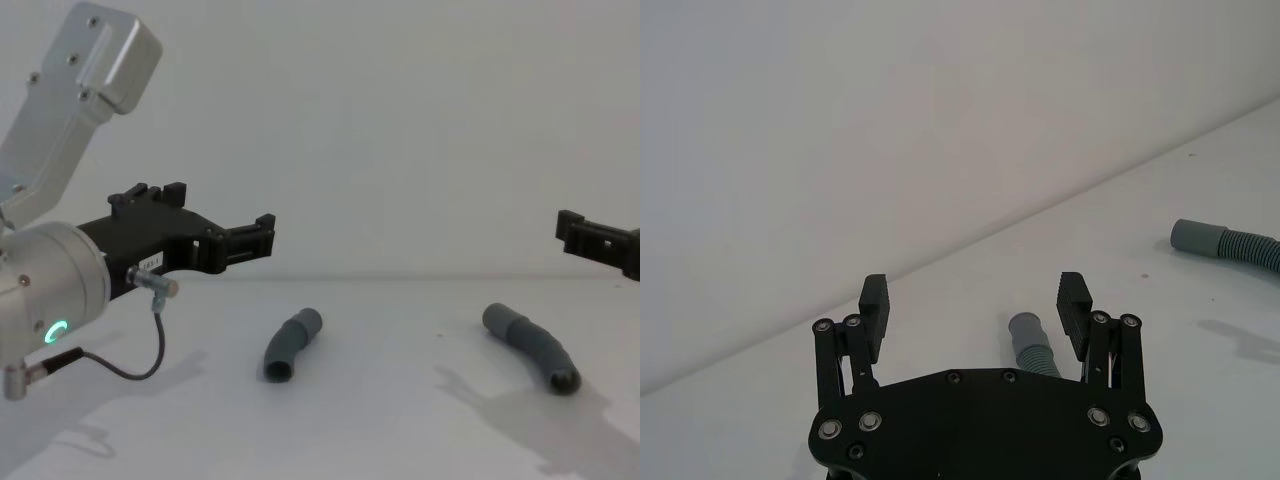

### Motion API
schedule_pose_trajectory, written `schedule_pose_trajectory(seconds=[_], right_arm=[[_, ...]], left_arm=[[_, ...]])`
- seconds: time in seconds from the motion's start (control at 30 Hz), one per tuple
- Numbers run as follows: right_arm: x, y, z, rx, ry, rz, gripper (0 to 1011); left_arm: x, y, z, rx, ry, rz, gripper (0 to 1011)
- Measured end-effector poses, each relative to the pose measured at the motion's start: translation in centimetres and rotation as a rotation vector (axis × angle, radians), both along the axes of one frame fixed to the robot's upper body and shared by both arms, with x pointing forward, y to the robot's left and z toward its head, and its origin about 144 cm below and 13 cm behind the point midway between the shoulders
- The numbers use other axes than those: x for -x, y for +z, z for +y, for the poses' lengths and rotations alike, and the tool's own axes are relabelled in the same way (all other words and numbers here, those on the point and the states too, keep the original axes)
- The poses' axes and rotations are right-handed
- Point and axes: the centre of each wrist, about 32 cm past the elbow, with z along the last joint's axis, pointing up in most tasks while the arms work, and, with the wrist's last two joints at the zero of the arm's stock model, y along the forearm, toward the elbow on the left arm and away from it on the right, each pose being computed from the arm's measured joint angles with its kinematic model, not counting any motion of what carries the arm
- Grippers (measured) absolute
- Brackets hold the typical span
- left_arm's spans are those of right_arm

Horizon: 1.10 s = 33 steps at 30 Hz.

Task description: Use both hands to pick up one end of the pipe from the table, align the ends, and insert them.

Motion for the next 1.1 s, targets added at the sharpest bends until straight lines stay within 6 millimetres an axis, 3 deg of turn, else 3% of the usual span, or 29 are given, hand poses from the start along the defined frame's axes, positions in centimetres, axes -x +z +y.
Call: schedule_pose_trajectory(seconds=[1.1], right_arm=[[0.00,0.00,0.00,0.000,0.000,0.000,1000]], left_arm=[[0.00,0.00,0.00,0.000,0.000,0.000,1001]])
